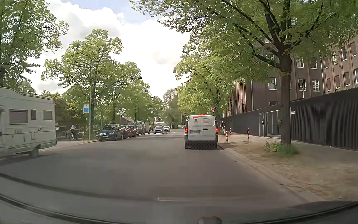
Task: Follow the waypoints while adhering to traffic rules and regulations
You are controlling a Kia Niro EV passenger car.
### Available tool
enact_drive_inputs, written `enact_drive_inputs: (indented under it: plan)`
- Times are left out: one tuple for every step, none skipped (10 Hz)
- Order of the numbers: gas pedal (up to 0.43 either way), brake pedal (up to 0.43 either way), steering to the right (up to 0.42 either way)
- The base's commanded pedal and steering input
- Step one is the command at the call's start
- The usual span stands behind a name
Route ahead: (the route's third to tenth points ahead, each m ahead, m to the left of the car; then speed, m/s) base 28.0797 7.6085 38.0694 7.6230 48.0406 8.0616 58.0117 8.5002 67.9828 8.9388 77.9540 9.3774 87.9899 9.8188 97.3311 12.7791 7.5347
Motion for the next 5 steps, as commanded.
enact_drive_inputs:
  plan:
    - [0.000,0.128,-0.007]
    - [0.000,0.165,-0.005]
    - [0.000,0.183,-0.005]
    - [0.000,0.189,-0.005]
    - [0.000,0.189,-0.005]
